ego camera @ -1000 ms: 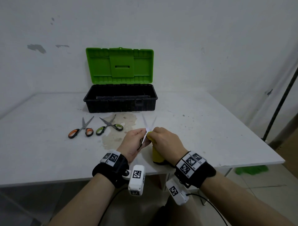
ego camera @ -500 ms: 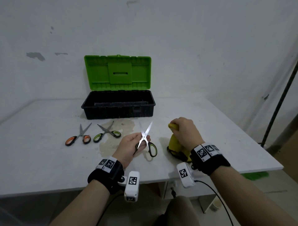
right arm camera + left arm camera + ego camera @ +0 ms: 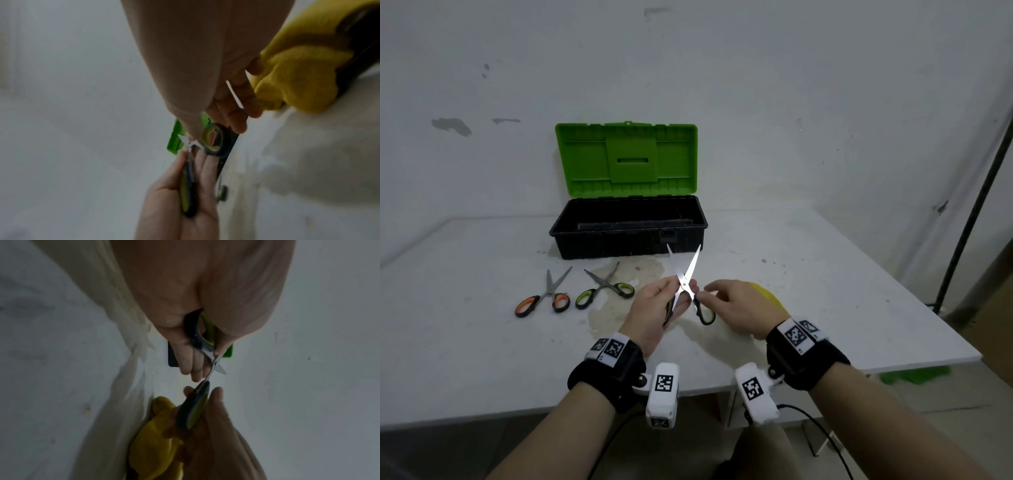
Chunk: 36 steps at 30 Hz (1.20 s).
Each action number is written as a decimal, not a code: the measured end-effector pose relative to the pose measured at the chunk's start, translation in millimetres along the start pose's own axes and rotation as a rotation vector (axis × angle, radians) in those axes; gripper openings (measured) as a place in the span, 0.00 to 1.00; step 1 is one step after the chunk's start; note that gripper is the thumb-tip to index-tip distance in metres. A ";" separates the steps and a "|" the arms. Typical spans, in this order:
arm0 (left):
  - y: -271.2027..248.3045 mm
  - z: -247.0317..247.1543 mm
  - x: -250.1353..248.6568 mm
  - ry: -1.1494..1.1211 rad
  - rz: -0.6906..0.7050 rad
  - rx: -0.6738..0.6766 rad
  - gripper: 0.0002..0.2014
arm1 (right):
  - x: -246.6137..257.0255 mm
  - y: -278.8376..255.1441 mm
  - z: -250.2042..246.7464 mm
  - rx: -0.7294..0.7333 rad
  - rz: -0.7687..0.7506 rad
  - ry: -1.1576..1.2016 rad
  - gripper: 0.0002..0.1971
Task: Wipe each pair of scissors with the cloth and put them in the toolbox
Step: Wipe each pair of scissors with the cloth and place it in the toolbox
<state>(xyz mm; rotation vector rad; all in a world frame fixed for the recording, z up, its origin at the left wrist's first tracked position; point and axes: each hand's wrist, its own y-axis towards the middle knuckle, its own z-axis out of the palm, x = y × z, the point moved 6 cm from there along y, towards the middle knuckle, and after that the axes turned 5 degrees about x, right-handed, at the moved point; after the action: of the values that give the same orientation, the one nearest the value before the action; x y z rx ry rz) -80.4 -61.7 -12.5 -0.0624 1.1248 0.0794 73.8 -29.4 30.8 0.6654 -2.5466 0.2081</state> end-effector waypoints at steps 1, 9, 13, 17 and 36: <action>0.3 2.0 -1.8 -0.007 0.005 0.000 0.13 | 0.9 -1.8 1.9 0.058 0.002 0.094 0.20; -4.3 -8.9 -5.9 0.086 0.027 -0.033 0.14 | -6.9 5.4 -6.3 0.051 -0.054 0.551 0.15; -5.4 -23.2 -9.7 0.241 0.053 -0.061 0.12 | -14.4 9.6 -11.1 0.010 -0.031 0.618 0.13; -1.3 -29.3 -13.8 0.328 0.065 -0.083 0.09 | -14.9 13.2 -9.9 -0.002 -0.025 0.610 0.12; 10.5 -27.3 -11.5 0.137 0.068 -0.145 0.08 | 11.4 28.2 7.9 -0.279 0.005 0.780 0.10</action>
<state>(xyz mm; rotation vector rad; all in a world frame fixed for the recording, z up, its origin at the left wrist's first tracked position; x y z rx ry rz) -110.8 -54.1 -14.0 -0.1614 1.2566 0.2200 47.9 -11.7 29.1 0.3658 -1.7802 0.0839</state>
